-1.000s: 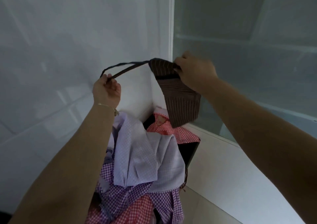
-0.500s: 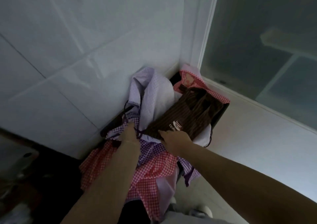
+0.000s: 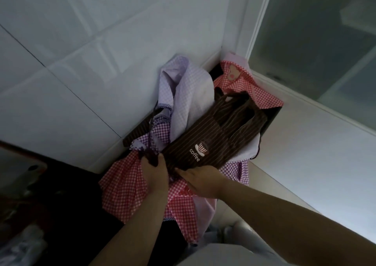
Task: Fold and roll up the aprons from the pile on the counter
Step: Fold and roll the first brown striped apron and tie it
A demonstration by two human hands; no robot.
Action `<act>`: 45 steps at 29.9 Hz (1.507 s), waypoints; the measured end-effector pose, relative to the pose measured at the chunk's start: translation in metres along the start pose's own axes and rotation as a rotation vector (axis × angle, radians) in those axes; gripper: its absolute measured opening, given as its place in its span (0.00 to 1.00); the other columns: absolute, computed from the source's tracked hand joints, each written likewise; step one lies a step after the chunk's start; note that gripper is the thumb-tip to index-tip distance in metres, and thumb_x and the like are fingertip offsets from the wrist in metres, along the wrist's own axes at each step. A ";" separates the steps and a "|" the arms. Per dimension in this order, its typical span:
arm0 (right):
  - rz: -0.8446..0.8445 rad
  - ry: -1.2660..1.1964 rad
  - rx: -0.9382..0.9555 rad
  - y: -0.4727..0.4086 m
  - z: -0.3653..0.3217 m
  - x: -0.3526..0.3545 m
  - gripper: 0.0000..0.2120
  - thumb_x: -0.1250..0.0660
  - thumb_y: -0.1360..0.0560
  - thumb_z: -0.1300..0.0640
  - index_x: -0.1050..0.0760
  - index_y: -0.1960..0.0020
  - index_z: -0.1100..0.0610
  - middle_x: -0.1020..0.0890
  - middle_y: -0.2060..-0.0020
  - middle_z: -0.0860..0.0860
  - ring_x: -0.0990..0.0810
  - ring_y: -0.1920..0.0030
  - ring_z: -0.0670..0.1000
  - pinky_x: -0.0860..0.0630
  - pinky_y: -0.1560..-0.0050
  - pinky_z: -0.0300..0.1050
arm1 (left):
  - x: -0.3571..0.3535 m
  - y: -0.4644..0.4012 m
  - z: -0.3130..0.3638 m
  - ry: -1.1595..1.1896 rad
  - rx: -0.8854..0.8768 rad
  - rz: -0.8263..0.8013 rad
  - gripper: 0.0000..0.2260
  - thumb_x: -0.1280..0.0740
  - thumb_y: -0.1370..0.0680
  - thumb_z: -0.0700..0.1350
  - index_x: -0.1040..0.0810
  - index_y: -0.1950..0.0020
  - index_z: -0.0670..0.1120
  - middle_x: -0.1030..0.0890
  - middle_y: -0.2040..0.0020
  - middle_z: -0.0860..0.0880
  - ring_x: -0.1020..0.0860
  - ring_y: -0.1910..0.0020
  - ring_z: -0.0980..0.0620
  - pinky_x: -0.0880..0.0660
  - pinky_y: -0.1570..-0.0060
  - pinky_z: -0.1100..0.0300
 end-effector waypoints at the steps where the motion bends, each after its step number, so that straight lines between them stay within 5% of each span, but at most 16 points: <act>1: -0.042 -0.001 0.011 -0.002 -0.006 -0.009 0.25 0.46 0.19 0.51 0.42 0.24 0.55 0.20 0.47 0.56 0.20 0.49 0.57 0.23 0.48 0.52 | 0.010 0.000 -0.009 -0.010 -0.015 0.058 0.20 0.32 0.23 0.43 0.28 0.33 0.39 0.26 0.35 0.46 0.27 0.38 0.47 0.35 0.31 0.53; 6: -0.157 -0.269 -0.140 0.000 -0.003 -0.048 0.22 0.45 0.20 0.51 0.38 0.26 0.50 0.22 0.38 0.53 0.23 0.40 0.54 0.27 0.39 0.51 | 0.044 -0.015 -0.013 -0.037 -0.008 0.304 0.15 0.30 0.28 0.37 0.23 0.42 0.36 0.25 0.40 0.37 0.27 0.40 0.40 0.38 0.37 0.63; 8: -0.160 -0.520 -0.284 -0.001 0.006 -0.048 0.19 0.43 0.19 0.48 0.32 0.30 0.50 0.22 0.38 0.50 0.24 0.40 0.50 0.28 0.38 0.45 | 0.059 -0.022 -0.010 -0.157 -0.040 0.393 0.17 0.31 0.30 0.41 0.24 0.44 0.36 0.29 0.39 0.32 0.29 0.40 0.37 0.37 0.35 0.55; 10: -0.009 -0.672 -0.465 0.001 0.028 -0.031 0.15 0.42 0.20 0.46 0.25 0.38 0.51 0.20 0.43 0.48 0.22 0.43 0.49 0.28 0.43 0.41 | 0.069 -0.026 -0.004 -0.286 -0.066 0.484 0.20 0.35 0.32 0.45 0.26 0.43 0.36 0.30 0.41 0.31 0.29 0.43 0.34 0.33 0.39 0.45; 12: 0.302 -0.786 -0.703 0.016 0.064 -0.008 0.11 0.41 0.20 0.47 0.23 0.45 0.49 0.18 0.50 0.47 0.20 0.50 0.49 0.25 0.47 0.44 | 0.068 -0.021 0.023 -0.254 -0.280 0.526 0.19 0.37 0.33 0.39 0.27 0.43 0.34 0.29 0.45 0.31 0.28 0.48 0.36 0.29 0.43 0.48; 16: 0.855 -0.857 -1.141 0.075 0.142 0.024 0.09 0.39 0.21 0.53 0.28 0.42 0.52 0.25 0.44 0.51 0.25 0.46 0.49 0.26 0.40 0.49 | -0.024 0.015 0.116 -0.278 -0.915 0.078 0.09 0.39 0.28 0.36 0.23 0.51 0.36 0.23 0.54 0.39 0.28 0.53 0.45 0.31 0.48 0.59; 20: 0.935 -1.133 -1.522 0.113 0.207 0.016 0.25 0.35 0.23 0.49 0.36 0.31 0.58 0.31 0.35 0.56 0.28 0.38 0.59 0.28 0.37 0.55 | -0.141 0.028 0.115 -0.677 -0.939 -0.390 0.12 0.37 0.22 0.46 0.26 0.40 0.44 0.23 0.46 0.46 0.25 0.46 0.46 0.27 0.46 0.51; 24: 0.958 -1.761 -1.412 0.098 0.236 0.002 0.34 0.26 0.30 0.48 0.34 0.29 0.56 0.24 0.37 0.55 0.24 0.40 0.58 0.28 0.36 0.58 | -0.185 0.017 0.086 -0.986 -0.851 -0.464 0.21 0.38 0.22 0.57 0.27 0.36 0.45 0.23 0.43 0.45 0.25 0.43 0.44 0.28 0.45 0.51; 27: 0.863 -1.931 -1.309 0.084 0.246 0.008 0.32 0.23 0.34 0.48 0.29 0.35 0.59 0.21 0.42 0.54 0.21 0.45 0.57 0.26 0.37 0.57 | -0.191 0.032 0.106 -0.877 -1.090 -0.324 0.13 0.38 0.22 0.53 0.22 0.45 0.46 0.23 0.51 0.46 0.25 0.53 0.46 0.28 0.55 0.52; 29: 0.784 -1.827 -1.311 0.080 0.252 0.015 0.26 0.24 0.32 0.50 0.26 0.38 0.59 0.19 0.46 0.55 0.20 0.48 0.57 0.24 0.40 0.55 | -0.196 0.042 0.111 -0.803 -1.252 -0.319 0.11 0.38 0.21 0.50 0.21 0.45 0.47 0.24 0.49 0.46 0.27 0.52 0.47 0.29 0.54 0.53; 32: 0.985 -1.419 -1.325 0.097 0.264 0.039 0.17 0.34 0.26 0.58 0.26 0.37 0.56 0.19 0.47 0.51 0.21 0.49 0.50 0.23 0.44 0.47 | -0.203 0.051 0.107 -0.746 -1.405 -0.381 0.12 0.38 0.21 0.47 0.22 0.40 0.46 0.23 0.44 0.47 0.27 0.47 0.48 0.28 0.49 0.52; 35: 1.189 -1.171 -1.201 0.122 0.261 0.060 0.16 0.40 0.25 0.66 0.30 0.39 0.55 0.22 0.52 0.44 0.24 0.55 0.35 0.28 0.57 0.28 | -0.210 0.047 0.097 -0.765 -1.397 -0.488 0.16 0.42 0.19 0.50 0.29 0.34 0.46 0.22 0.41 0.46 0.26 0.45 0.47 0.27 0.46 0.52; 37: 1.195 -1.214 -1.246 0.134 0.266 0.049 0.16 0.42 0.26 0.68 0.30 0.41 0.56 0.22 0.54 0.46 0.23 0.58 0.36 0.27 0.60 0.31 | -0.213 0.036 0.088 -0.790 -1.323 -0.575 0.19 0.46 0.18 0.54 0.32 0.31 0.47 0.24 0.39 0.45 0.25 0.45 0.46 0.26 0.45 0.51; 40: 0.922 -1.341 -1.447 0.132 0.283 0.015 0.15 0.42 0.26 0.63 0.24 0.42 0.58 0.19 0.52 0.56 0.21 0.56 0.53 0.22 0.55 0.47 | -0.220 0.026 0.079 -0.895 -1.253 -0.650 0.21 0.44 0.19 0.56 0.32 0.30 0.48 0.25 0.39 0.45 0.25 0.45 0.44 0.25 0.47 0.48; 43: 0.605 -1.410 -1.387 0.116 0.281 0.005 0.16 0.38 0.24 0.61 0.27 0.37 0.61 0.21 0.55 0.54 0.23 0.56 0.53 0.25 0.54 0.46 | -0.227 0.024 0.088 -0.997 -1.193 -0.608 0.22 0.41 0.24 0.57 0.28 0.34 0.48 0.26 0.41 0.46 0.26 0.46 0.45 0.25 0.52 0.47; 45: 0.537 -1.333 -1.324 0.112 0.279 0.010 0.21 0.36 0.23 0.59 0.33 0.32 0.60 0.24 0.49 0.53 0.24 0.52 0.52 0.27 0.53 0.44 | -0.231 0.027 0.098 -1.043 -1.171 -0.562 0.23 0.42 0.25 0.61 0.24 0.37 0.49 0.26 0.45 0.47 0.27 0.49 0.46 0.26 0.53 0.51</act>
Point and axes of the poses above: each hand's wrist, its own y-axis away from the middle knuckle, its own x-axis out of the back of the hand, z = x × y, the point moved 8 cm from there along -y, towards the middle knuckle
